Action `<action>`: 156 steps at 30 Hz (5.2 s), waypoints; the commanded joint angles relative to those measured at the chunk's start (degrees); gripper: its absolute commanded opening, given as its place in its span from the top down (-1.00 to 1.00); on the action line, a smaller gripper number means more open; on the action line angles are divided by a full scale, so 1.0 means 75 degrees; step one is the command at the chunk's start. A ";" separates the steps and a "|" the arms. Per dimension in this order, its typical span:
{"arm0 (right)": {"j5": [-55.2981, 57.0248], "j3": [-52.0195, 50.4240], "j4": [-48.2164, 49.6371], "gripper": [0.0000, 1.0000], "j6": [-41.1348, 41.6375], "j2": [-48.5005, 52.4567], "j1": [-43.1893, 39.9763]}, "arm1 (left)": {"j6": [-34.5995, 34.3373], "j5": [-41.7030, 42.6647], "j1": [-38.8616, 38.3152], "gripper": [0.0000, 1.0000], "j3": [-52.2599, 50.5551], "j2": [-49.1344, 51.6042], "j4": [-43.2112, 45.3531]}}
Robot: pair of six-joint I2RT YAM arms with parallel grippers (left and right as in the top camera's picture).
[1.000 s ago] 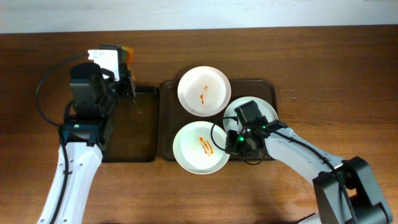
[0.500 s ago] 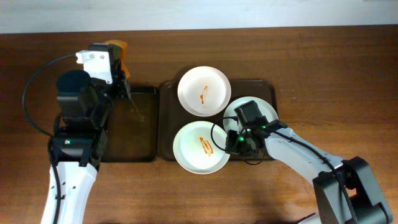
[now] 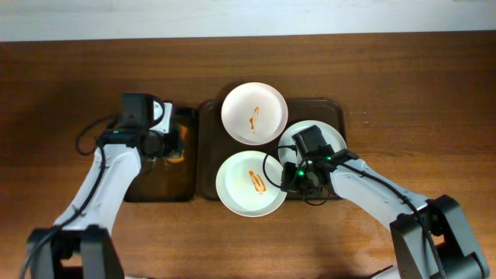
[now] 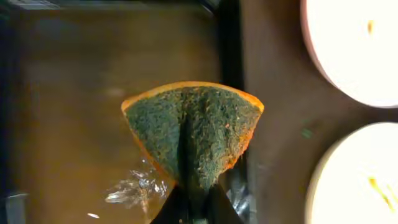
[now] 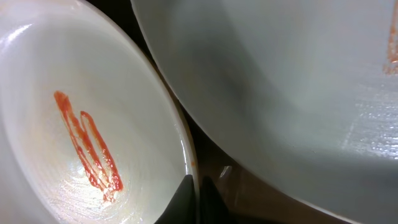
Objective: Clean dirty plates on tray and stack at the side
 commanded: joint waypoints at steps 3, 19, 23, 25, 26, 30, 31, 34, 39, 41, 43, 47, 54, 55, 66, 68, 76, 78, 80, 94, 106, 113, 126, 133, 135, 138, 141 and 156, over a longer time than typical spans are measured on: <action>0.0175 0.0087 -0.0055 0.92 0.0032 0.0044 0.0067 | 0.0070 0.3515 -0.0070 1.00 0.0093 -0.0055 0.0105; 0.0175 0.0087 -0.0038 0.92 0.0029 0.0044 0.0067 | -0.3891 0.5033 -0.2413 1.00 0.0064 0.1684 0.0609; 0.0175 0.0087 -0.0035 0.92 0.0015 0.0044 0.0067 | -0.4048 0.5505 -0.2503 1.00 0.0064 0.2206 0.1029; 0.0175 0.0087 -0.0035 0.92 0.0009 0.0044 0.0067 | -0.4223 0.5610 -0.2637 1.00 0.0064 0.2422 0.1207; 0.0175 0.0087 -0.0035 0.92 0.0009 0.0044 0.0067 | -0.4371 0.5607 -0.2763 1.00 0.0064 0.2582 0.1332; 0.0175 0.0087 -0.0038 0.92 0.0009 0.0044 0.0067 | -0.4721 0.5986 -0.2993 1.00 0.0064 0.2955 0.1501; 0.0175 0.0087 -0.0035 0.92 0.0009 0.0044 0.0067 | -0.4721 0.6169 -0.3008 1.00 0.0064 0.2955 0.1501; 0.0175 0.0087 -0.0035 0.92 0.0009 0.0044 0.0067 | -0.4893 0.6315 -0.3008 1.00 0.0064 0.2955 0.1338; 0.0175 0.0087 -0.0038 0.91 0.0009 0.0044 0.0067 | -0.4893 0.6315 -0.3025 1.00 0.0058 0.2961 0.1268; 0.0175 0.0087 -0.0035 0.92 0.0009 0.0044 0.0067 | -0.4890 0.6234 -0.3142 1.00 0.0041 0.2961 0.1224; 0.0175 0.0087 -0.0038 0.92 0.0009 0.0044 0.0067 | -0.4890 0.5546 -0.3319 1.00 0.0006 0.2961 0.1224; 0.0175 0.0087 -0.0070 0.92 0.0009 0.0044 0.0067 | -0.4890 0.4476 -0.3360 1.00 -0.0082 0.2961 0.1218; 0.0172 0.0087 -0.0332 0.92 -0.0169 0.0044 0.0067 | -0.4540 0.2049 -0.2847 1.00 -0.0085 0.2943 0.0965; 0.0175 0.0087 -0.0356 0.92 -0.0169 0.0044 0.0067 | -0.4386 0.2017 -0.2681 1.00 -0.0085 0.2911 0.0956; 0.0184 0.0093 -0.0268 0.92 -0.0927 -0.0029 0.0067 | -0.2702 0.0187 -0.1903 1.00 0.0038 0.0300 -0.0405; 0.0245 0.0262 -0.0306 0.92 -0.1250 -0.0219 0.0067 | -0.2611 0.0093 -0.1903 1.00 0.0038 -0.0152 -0.0405; 0.2069 0.1597 -0.1947 0.92 -0.1807 -0.0734 0.0076 | -0.2512 -0.0501 -0.0880 1.00 0.0035 -0.0356 -0.0318; 0.2637 0.1990 -0.2323 0.92 -0.1810 -0.0734 0.0076 | -0.2463 -0.0501 -0.0495 1.00 0.0035 -0.0350 -0.0315; 0.3826 0.2544 -0.2801 0.92 -0.1833 -0.0734 0.0254 | -0.1766 -0.0475 -0.0070 1.00 0.0035 -0.0309 -0.0265; 1.0695 0.3214 -0.1714 0.92 -0.3375 -0.0659 0.3943 | -0.1151 -0.0475 0.0236 1.00 0.0035 0.0070 -0.0265; 1.0605 0.3214 -0.1664 0.91 -0.2535 -0.0659 0.3847 | -0.1154 -0.0475 0.0236 1.00 0.0035 0.0070 -0.0265; 0.6773 0.3217 -0.1906 0.92 -0.0702 -0.0662 0.1644 | -0.1154 -0.0475 0.0233 1.00 0.0035 0.0070 -0.0277; 0.3031 0.3095 -0.2664 0.91 -0.0938 -0.0589 -0.5112 | -0.1151 -0.0475 0.0233 1.00 0.0035 0.0070 -0.0297; 0.3034 0.2975 -0.2646 0.92 -0.1000 0.0420 -0.6443 | -0.1151 -0.0475 0.0233 1.00 0.0035 0.0070 -0.0323; 0.3019 0.2975 -0.2760 0.92 -0.1052 0.0694 -0.6426 | -0.1154 -0.0475 0.0233 1.00 0.0035 0.0070 -0.0323; 0.2853 0.2978 -0.3104 0.81 -0.1055 0.0766 -0.6426 | -0.1151 -0.0475 0.0233 1.00 0.0035 0.0070 -0.0323; 0.0906 0.3095 -0.3127 0.35 -0.1926 0.0711 -0.6385 | -0.1151 -0.0475 0.0233 1.00 0.0035 0.0070 -0.0318; 0.0187 0.4284 -0.0653 -0.18 -0.4514 0.1250 -0.2235 | -0.1151 -0.0475 0.0233 1.00 0.0035 0.0070 -0.0321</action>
